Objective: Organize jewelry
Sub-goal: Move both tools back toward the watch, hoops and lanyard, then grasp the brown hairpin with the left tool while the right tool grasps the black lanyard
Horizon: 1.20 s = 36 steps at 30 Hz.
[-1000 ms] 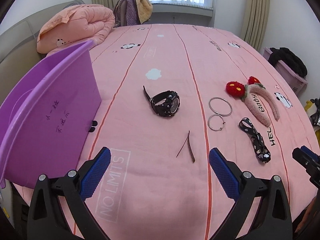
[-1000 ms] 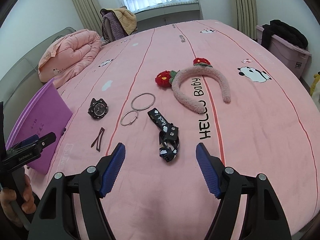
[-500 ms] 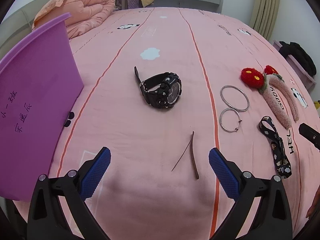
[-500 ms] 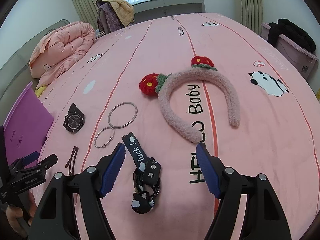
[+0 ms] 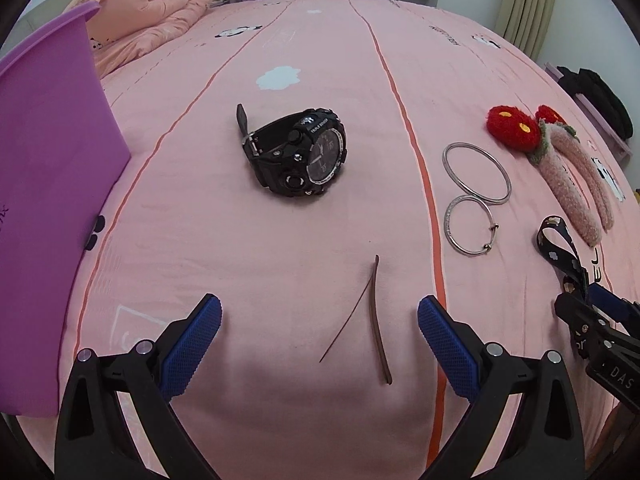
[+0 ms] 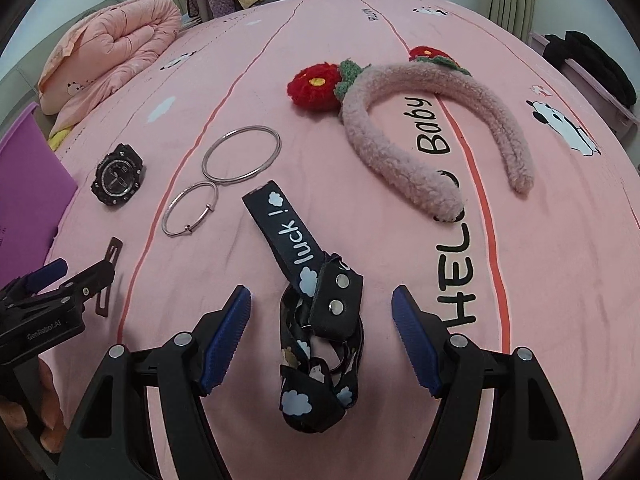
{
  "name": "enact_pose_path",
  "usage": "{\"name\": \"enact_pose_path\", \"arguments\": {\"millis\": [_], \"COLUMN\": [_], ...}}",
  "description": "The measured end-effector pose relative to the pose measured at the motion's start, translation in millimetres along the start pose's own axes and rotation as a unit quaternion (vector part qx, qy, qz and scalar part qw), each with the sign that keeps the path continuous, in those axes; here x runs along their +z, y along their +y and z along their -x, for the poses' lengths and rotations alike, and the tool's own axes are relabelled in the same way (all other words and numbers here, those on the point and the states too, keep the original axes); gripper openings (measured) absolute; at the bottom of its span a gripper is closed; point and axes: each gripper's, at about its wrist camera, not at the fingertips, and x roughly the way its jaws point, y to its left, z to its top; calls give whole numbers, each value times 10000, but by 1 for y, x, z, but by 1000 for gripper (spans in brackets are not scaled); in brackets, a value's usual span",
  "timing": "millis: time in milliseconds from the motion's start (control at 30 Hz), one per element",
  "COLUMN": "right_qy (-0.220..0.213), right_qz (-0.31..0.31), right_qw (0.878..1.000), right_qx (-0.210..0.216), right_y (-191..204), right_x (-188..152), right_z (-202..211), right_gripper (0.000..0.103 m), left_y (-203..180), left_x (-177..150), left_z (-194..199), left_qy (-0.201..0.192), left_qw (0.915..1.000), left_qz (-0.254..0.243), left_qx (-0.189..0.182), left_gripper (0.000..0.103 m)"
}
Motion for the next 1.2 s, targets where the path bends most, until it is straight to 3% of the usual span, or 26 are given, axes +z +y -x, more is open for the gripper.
{"name": "enact_pose_path", "arguments": {"millis": [133, 467, 567, 633, 667, 733, 767, 867, 1200], "right_qy": [-42, -176, -206, -220, -219, -224, -228, -233, -382], "right_qz": [53, 306, 356, 378, 367, 345, 316, 241, 147], "right_qw": [9999, 9986, 9986, 9985, 9986, 9989, 9990, 9994, 9991], "right_qx": [-88, -382, -327, -322, -296, -245, -204, -113, 89], "right_y": [0, 10, 13, 15, 15, 15, 14, 14, 15], "right_x": [0, -2, -4, -6, -7, -8, -9, -12, -32], "right_z": [-5, -11, -6, -3, -2, 1, 2, 9, 44], "right_gripper": [70, 69, 48, 30, 29, 25, 25, 24, 24], "left_y": [-1, -3, 3, 8, 10, 13, 14, 13, 29], "left_x": [-3, -8, -10, -12, -13, -15, -16, -18, -33], "left_z": [-18, -20, -13, -9, -7, -3, -2, 2, 42], "left_qy": [196, -2, 3, -6, -11, -16, -7, 11, -60], "left_qw": [9998, 9999, 9997, 9994, 9993, 9991, 9990, 9992, 9981], "left_qz": [87, 105, 217, 305, 340, 371, 365, 315, 447], "left_qx": [-55, -22, -132, -177, -182, -215, -259, -246, -417], "left_gripper": [98, 95, 81, 62, 57, 30, 23, 18, 18]}}
